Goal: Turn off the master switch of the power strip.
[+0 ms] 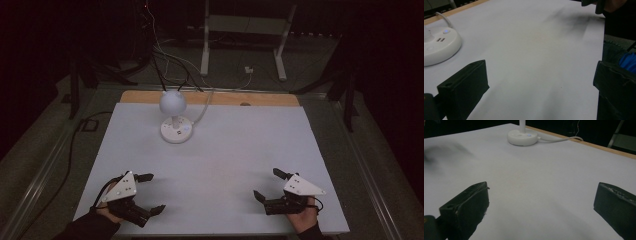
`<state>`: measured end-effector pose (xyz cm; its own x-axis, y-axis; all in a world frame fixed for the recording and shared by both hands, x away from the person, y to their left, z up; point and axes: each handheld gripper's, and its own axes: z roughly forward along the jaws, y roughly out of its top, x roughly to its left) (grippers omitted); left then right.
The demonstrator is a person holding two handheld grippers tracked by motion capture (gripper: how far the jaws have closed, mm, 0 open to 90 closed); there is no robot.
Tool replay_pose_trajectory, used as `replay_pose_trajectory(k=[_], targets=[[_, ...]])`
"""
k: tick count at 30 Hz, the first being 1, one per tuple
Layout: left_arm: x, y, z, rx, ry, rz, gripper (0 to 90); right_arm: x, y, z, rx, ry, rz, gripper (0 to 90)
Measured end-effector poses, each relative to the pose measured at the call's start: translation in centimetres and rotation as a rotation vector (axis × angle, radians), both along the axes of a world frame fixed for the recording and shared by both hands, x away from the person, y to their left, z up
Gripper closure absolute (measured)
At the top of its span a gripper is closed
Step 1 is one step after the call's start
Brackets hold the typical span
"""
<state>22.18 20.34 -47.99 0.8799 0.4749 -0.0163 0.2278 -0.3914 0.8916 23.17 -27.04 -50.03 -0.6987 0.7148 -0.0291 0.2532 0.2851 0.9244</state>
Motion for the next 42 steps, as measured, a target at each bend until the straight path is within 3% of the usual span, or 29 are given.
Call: replay_pose_trajectory(k=[15,23,29,33,42], targets=[[1.6,-0.4,1.0,-0.013,-0.003,0.039,0.2,-0.1,0.0,0.1,0.018,0.002,0.005,0.0],[2.4,-1.1,1.6,-0.016,-0.013,0.030,0.3,-0.1,0.0,0.0,0.016,0.006,0.006,0.0],[3.1,-1.7,2.1,-0.019,-0.009,0.035,0.3,-0.1,0.0,0.0,0.022,0.013,0.010,0.0],[3.7,-1.9,2.5,-0.048,0.012,0.048,0.3,-0.1,0.0,0.0,0.028,0.015,0.012,0.0],[4.7,-2.6,3.1,-0.043,0.003,0.067,0.3,0.0,0.1,0.0,0.033,0.021,0.020,0.0]])
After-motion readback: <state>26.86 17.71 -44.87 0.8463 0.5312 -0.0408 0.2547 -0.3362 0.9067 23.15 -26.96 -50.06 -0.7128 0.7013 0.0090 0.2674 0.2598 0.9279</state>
